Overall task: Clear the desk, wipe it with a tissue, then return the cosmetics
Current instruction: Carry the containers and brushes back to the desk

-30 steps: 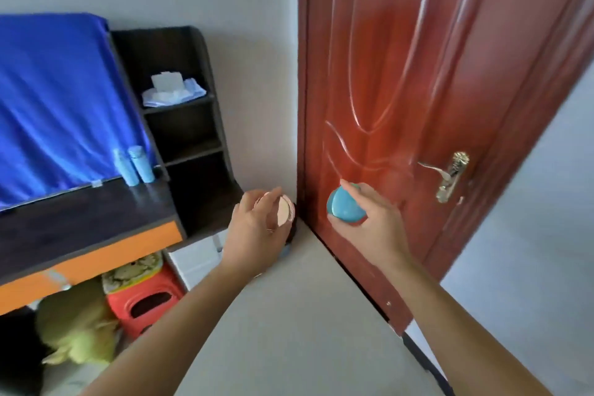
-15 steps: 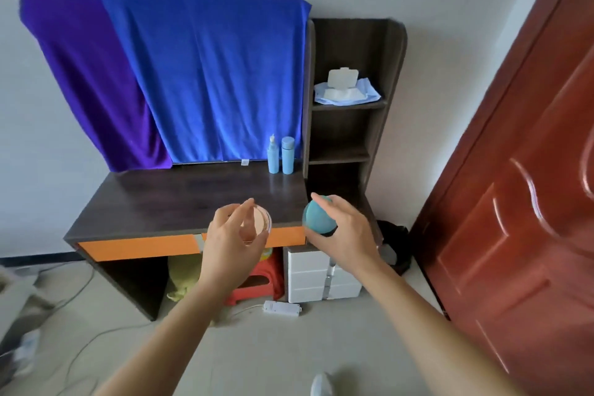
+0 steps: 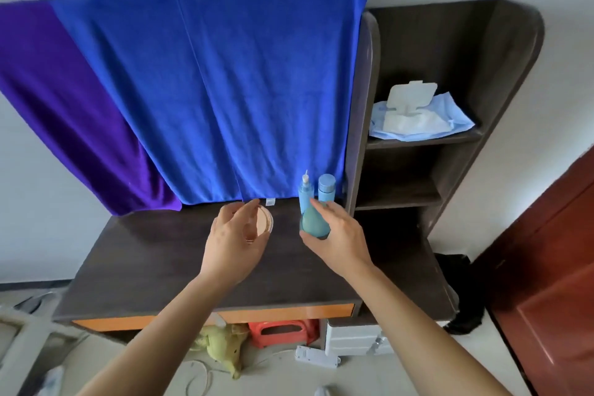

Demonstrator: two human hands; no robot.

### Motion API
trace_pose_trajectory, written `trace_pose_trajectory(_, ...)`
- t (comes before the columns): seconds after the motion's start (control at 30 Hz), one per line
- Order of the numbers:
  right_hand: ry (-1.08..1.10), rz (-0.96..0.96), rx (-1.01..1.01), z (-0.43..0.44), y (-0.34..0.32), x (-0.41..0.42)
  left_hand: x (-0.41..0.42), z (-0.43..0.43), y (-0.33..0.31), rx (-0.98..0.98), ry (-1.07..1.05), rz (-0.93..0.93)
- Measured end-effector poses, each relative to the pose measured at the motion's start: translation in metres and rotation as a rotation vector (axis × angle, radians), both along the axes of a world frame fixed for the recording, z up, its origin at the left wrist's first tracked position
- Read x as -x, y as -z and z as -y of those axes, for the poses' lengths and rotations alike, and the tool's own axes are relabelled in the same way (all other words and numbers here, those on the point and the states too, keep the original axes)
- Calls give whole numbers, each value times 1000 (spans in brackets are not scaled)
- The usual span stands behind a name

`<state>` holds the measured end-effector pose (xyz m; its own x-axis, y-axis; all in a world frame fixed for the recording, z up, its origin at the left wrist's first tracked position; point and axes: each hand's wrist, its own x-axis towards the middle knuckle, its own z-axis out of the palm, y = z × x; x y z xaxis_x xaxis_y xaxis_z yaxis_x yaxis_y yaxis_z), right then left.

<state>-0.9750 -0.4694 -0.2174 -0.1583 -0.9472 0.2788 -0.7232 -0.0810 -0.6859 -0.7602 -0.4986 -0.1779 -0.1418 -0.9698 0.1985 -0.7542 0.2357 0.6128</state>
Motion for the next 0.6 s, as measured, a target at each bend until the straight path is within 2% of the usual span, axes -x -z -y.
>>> trace_pose_trajectory(0.3, -114, -2, -167, 113, 26, -35, -33, 105, 44, -127, -35, 12)
trace_pose_trajectory(0.6, -35, -24, -332, 172, 85, -56, -39, 190, 124, -308, 91, 72)
